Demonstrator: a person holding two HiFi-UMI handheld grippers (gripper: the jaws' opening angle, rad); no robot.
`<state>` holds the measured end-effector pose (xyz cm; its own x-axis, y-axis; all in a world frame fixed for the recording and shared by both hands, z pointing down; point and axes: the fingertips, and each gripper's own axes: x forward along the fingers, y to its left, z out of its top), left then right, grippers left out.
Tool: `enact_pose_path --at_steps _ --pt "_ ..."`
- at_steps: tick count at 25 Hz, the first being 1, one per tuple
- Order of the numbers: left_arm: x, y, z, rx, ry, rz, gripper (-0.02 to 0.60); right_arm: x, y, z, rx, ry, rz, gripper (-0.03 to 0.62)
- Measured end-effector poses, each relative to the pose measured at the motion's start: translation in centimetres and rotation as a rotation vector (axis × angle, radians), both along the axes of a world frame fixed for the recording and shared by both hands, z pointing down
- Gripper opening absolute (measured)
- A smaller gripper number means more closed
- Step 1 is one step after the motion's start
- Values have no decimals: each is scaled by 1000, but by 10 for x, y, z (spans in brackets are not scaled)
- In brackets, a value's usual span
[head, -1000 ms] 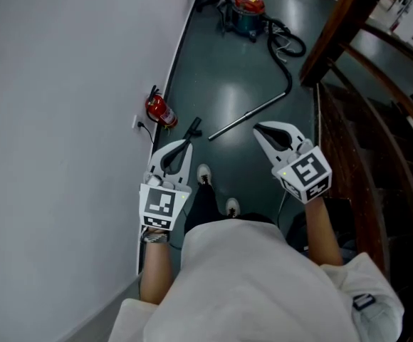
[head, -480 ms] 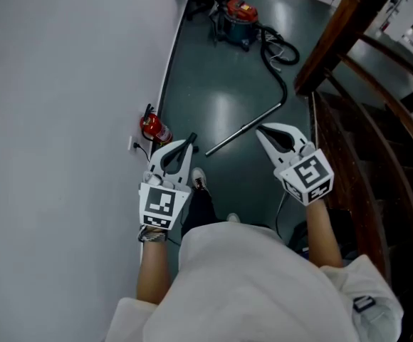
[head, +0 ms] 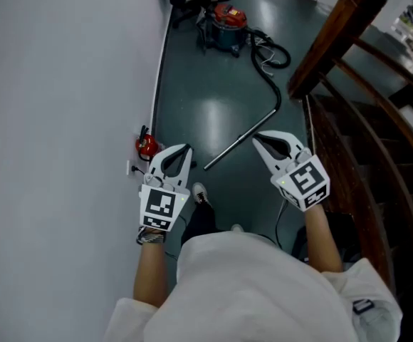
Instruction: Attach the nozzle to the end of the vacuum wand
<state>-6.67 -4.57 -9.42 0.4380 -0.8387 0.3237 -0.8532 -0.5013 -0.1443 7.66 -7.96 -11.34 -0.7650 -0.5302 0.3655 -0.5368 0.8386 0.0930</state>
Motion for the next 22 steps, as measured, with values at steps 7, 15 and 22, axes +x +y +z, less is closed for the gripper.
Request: enact_pose_path --at_steps 7,15,22 --pt "-8 -32 14 -28 -1 27 0 -11 -33 12 -6 19 -10 29" --pt "-12 -44 53 -61 59 -77 0 -23 -47 46 -45 8 -65 29" --pt "-16 -51 68 -88 65 -72 0 -18 -57 52 -65 -13 -18 29"
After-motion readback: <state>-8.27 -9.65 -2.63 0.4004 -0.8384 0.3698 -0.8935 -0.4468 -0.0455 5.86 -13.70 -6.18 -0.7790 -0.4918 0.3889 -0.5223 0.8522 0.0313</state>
